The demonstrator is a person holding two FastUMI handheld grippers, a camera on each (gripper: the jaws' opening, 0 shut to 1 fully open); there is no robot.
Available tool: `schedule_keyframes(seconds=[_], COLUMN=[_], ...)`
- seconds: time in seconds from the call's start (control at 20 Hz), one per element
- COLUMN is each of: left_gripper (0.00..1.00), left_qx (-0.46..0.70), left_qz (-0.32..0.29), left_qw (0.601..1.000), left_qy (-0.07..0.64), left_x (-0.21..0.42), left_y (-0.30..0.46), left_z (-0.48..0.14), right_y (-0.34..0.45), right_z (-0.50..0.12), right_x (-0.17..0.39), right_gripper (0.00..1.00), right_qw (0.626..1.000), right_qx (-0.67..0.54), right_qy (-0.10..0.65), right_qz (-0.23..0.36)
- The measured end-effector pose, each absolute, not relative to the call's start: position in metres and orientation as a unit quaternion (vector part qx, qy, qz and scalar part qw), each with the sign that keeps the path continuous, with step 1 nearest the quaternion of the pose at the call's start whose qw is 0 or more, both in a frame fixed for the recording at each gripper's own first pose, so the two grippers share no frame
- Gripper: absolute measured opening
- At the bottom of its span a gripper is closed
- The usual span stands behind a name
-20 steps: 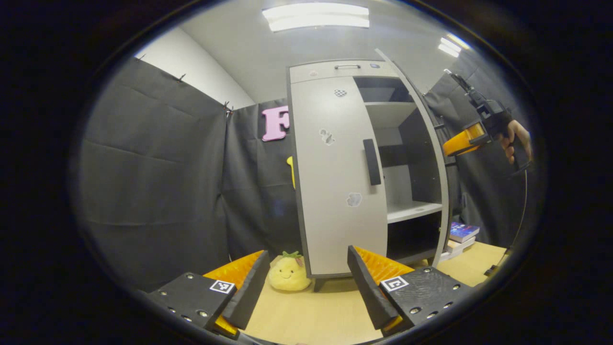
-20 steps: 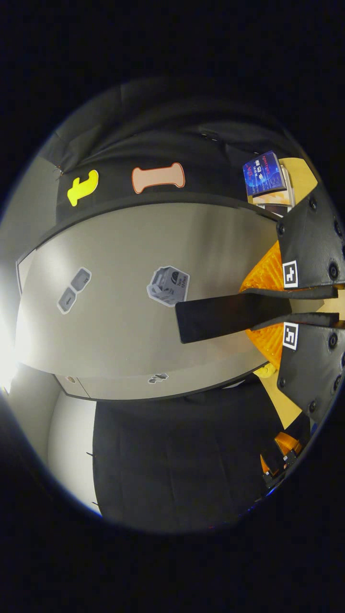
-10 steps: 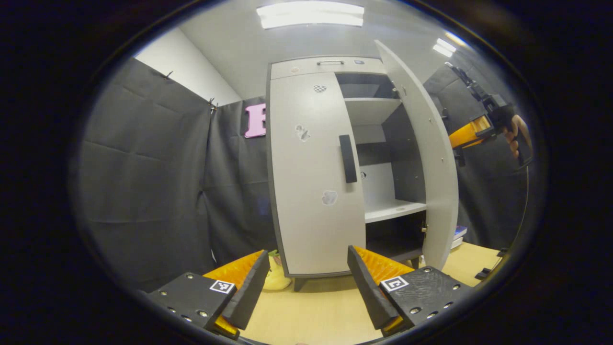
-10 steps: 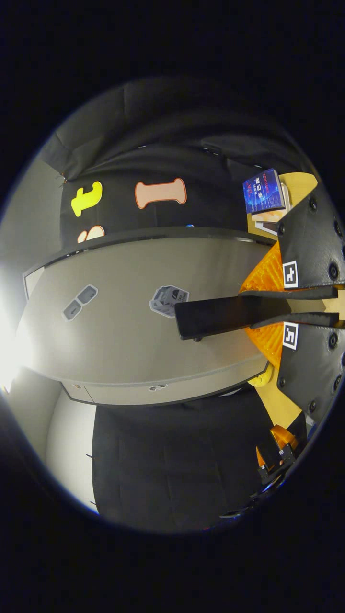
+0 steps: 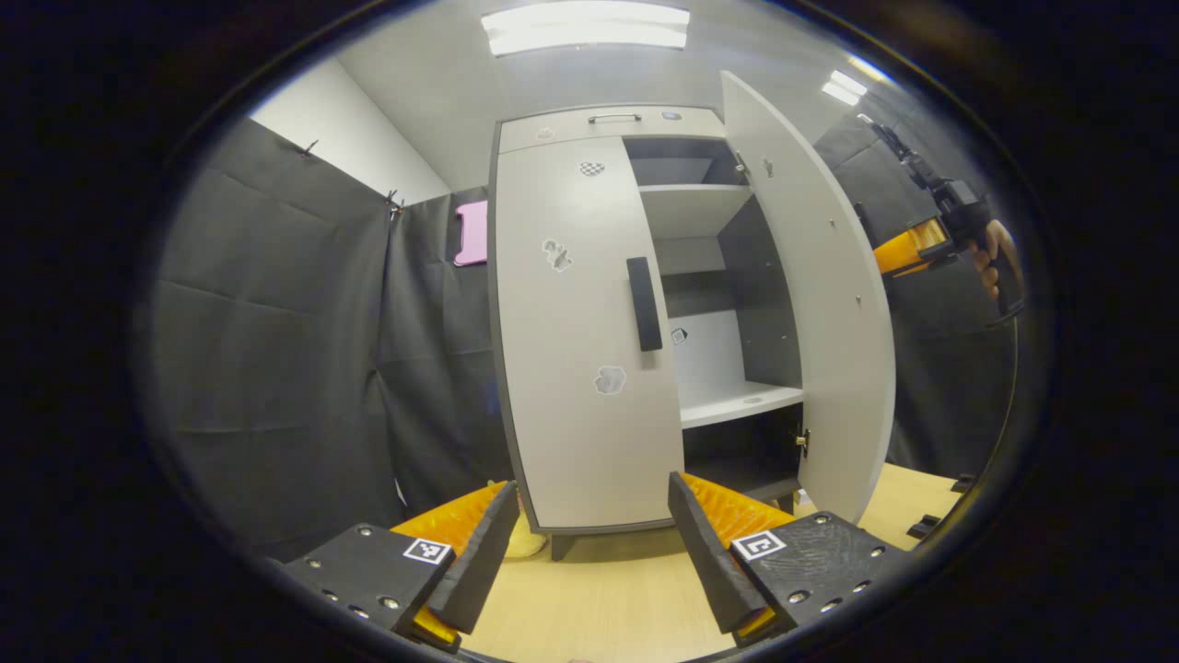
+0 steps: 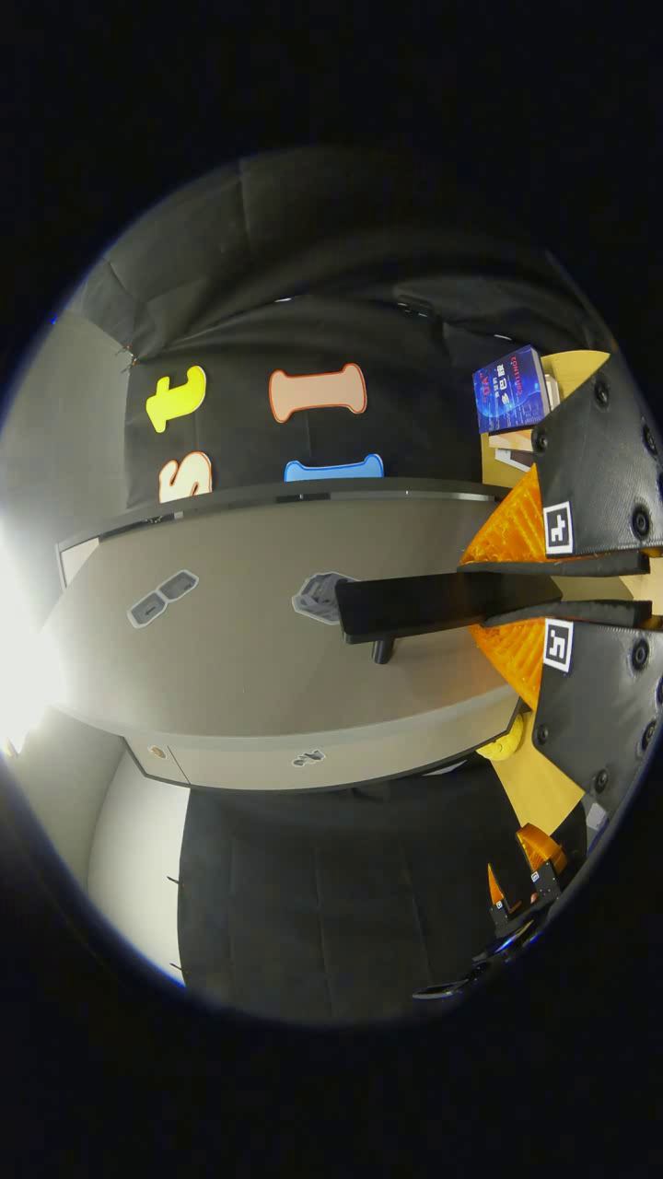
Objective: Open the right door of the double-door shoe cabinet with the right hand, and open the left door with the left hand.
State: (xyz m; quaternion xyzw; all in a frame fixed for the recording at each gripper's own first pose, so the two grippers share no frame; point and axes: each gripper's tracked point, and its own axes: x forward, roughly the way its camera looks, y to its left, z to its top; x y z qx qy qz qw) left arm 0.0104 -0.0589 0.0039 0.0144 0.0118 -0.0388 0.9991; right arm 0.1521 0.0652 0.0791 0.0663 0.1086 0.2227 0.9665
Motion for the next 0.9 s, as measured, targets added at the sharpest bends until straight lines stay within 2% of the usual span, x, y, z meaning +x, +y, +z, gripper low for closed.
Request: schedule_keyframes(seconds=[0.1,0.2,0.25,0.4,0.45,0.5,0.6,0.9], left_gripper=[0.96,0.96,0.96,0.96,0.96,0.96,0.96,0.96], left_qx=[0.012,0.009,0.008,0.004,0.004,0.005,0.006,-0.004], left_qz=[-0.038,-0.04,-0.041,-0.049,-0.054,-0.058,-0.064,-0.083], left_qw=[0.999,0.999,0.999,0.998,0.998,0.998,0.997,0.996], left_qy=[0.014,0.017,0.019,0.029,0.03,0.031,0.031,0.033], left_x=[0.011,0.011,0.012,0.016,0.018,0.02,0.025,0.048], left_y=[-0.06,-0.062,-0.063,-0.07,-0.073,-0.075,-0.082,-0.088], left_z=[0.003,0.0,-0.001,-0.007,-0.008,-0.009,-0.01,-0.008], right_y=[0.058,0.05,0.046,0.026,0.031,0.041,0.038,0.032], right_z=[0.079,0.079,0.078,0.076,0.078,0.077,0.079,0.08], right_x=[0.152,0.156,0.158,0.163,0.16,0.159,0.16,0.144], right_gripper=[0.14,0.09,0.11,0.11,0.14,0.08,0.11,0.1], right_qw=[0.97,0.974,0.976,0.984,0.981,0.978,0.978,0.979], right_qx=[0.065,0.066,0.068,0.067,0.084,0.102,0.112,0.116], right_qy=[0.105,0.103,0.103,0.102,0.104,0.106,0.101,0.097], right_qz=[0.207,0.19,0.179,0.132,0.141,0.148,0.141,0.135])
